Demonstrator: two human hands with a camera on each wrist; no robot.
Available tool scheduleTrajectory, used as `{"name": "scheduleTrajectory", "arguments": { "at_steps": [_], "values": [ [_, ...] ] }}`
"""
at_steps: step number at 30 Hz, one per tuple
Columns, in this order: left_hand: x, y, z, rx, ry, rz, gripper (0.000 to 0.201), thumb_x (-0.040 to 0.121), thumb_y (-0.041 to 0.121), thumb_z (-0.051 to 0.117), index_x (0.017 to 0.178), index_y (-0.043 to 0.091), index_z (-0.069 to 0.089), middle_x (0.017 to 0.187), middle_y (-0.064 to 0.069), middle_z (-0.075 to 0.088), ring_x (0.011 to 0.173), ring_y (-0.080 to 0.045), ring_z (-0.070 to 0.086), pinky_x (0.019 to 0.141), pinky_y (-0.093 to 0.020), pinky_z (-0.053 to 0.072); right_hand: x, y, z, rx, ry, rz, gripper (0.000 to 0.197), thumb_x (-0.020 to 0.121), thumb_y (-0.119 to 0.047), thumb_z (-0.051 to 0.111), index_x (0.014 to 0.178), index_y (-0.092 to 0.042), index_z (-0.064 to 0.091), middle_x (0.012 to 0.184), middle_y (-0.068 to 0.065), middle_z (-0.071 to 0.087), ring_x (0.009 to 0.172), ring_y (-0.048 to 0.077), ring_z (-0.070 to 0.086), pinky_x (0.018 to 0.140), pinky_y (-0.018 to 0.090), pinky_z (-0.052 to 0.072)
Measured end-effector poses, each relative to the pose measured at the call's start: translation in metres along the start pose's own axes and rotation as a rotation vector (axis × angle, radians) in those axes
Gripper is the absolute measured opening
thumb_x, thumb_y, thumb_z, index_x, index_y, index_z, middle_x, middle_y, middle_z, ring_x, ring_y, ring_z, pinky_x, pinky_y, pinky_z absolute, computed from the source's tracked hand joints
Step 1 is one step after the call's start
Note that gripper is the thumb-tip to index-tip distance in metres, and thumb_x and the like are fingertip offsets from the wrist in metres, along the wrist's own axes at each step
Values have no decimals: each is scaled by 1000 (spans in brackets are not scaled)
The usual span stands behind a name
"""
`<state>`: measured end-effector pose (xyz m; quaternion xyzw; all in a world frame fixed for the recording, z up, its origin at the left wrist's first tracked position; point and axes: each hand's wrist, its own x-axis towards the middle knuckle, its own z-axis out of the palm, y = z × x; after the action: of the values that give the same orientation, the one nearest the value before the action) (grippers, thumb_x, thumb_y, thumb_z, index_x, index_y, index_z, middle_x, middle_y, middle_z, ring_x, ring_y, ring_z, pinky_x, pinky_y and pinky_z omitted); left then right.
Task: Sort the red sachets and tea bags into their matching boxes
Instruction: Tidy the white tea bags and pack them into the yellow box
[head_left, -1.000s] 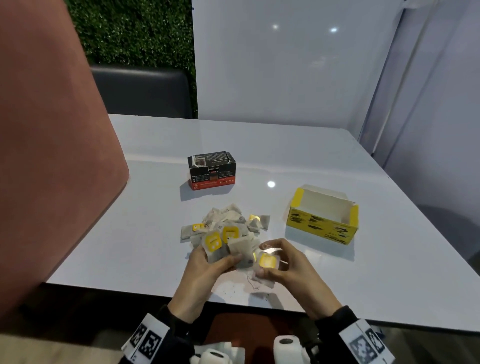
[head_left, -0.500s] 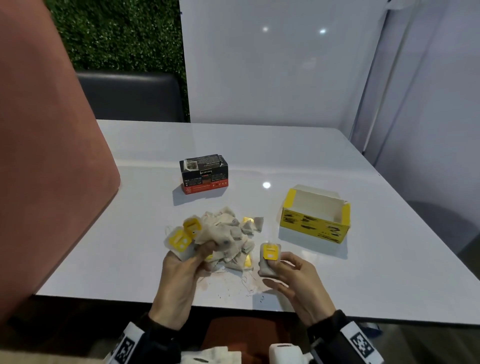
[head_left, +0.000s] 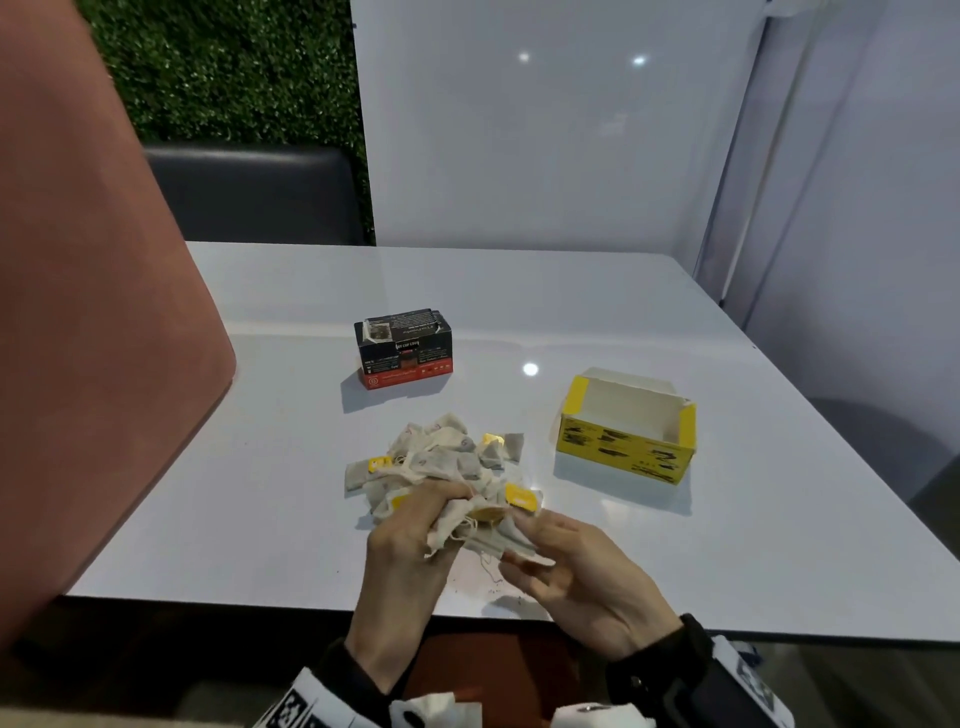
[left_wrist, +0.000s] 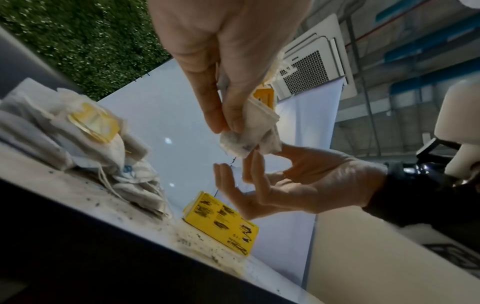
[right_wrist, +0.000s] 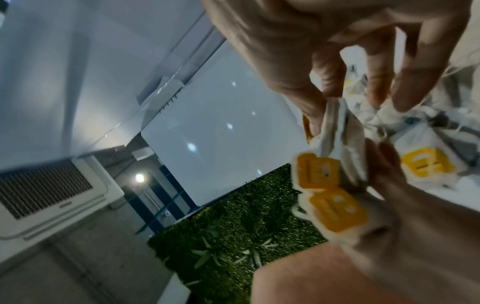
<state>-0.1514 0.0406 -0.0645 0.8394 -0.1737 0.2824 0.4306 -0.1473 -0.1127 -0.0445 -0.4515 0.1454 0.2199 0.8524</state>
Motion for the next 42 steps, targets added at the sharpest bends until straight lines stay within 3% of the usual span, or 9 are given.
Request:
{"name": "scheduleTrajectory", "arguments": {
  "at_steps": [4,7,9,15,19,26,30,37,42],
  "values": [
    [-4,-6,2,-54,-90,-119,26,73,10,67,88,31,62,88,15,64,87,9,57,74,-2,38,5,9,-3,3,22,11,7,83,2,60,81,-4,61,79,13,68,66,23,67,54,24,55],
    [-4,-4,-4,-303,-348,-418,34,77,4,71,93,33,66,95,12,70,92,6,62,79,-6,42,7,10,-10,-38,72,-53,11,81,8,59,81,-4,58,74,12,68,65,22,68,52,24,54],
    [-3,-2,-8,-628,-473,-633,32,82,-1,64,109,17,65,107,1,72,101,-9,66,83,-18,50,7,9,-15,-67,83,-90,11,80,7,62,84,-3,58,75,13,69,65,23,68,55,25,56],
    [1,2,-16,-1070,-344,-1040,24,91,2,49,112,-5,57,104,-25,69,92,-36,69,66,-26,59,-2,-5,-22,-244,88,-282,22,78,7,64,96,-4,56,85,18,70,68,21,68,56,24,55],
    [2,4,-15,-1148,-460,-1087,27,90,-3,48,116,-1,57,108,-22,69,93,-38,68,65,-26,59,-7,-18,-15,-531,15,-366,33,76,4,68,102,-12,56,89,12,67,75,20,66,68,28,52],
    [4,10,-21,-1443,-573,-1086,52,68,-10,60,120,-6,55,120,-31,59,106,-51,59,79,-37,57,1,-16,-1,-822,-28,-366,35,73,0,73,102,-13,57,69,0,63,60,7,58,57,20,47],
    [1,8,-18,-1289,-577,-1005,43,81,-12,58,122,1,55,118,-24,64,105,-41,63,81,-31,57,4,-10,-5,-916,78,-431,27,72,-8,75,93,-17,59,86,8,64,70,12,58,61,23,51],
    [-3,5,-10,-1219,-503,-1007,37,86,-15,47,118,2,58,111,-21,68,100,-37,66,80,-29,56,3,-7,-5,-986,133,-544,23,76,-5,71,91,-17,59,77,5,61,55,1,55,53,16,47],
    [-4,6,-10,-1242,-495,-1013,36,87,-15,43,116,1,58,109,-22,68,99,-37,67,76,-28,58,3,-3,-3,-946,103,-531,24,76,-2,70,90,-20,60,80,7,61,61,10,56,54,19,48]
  ]
}}
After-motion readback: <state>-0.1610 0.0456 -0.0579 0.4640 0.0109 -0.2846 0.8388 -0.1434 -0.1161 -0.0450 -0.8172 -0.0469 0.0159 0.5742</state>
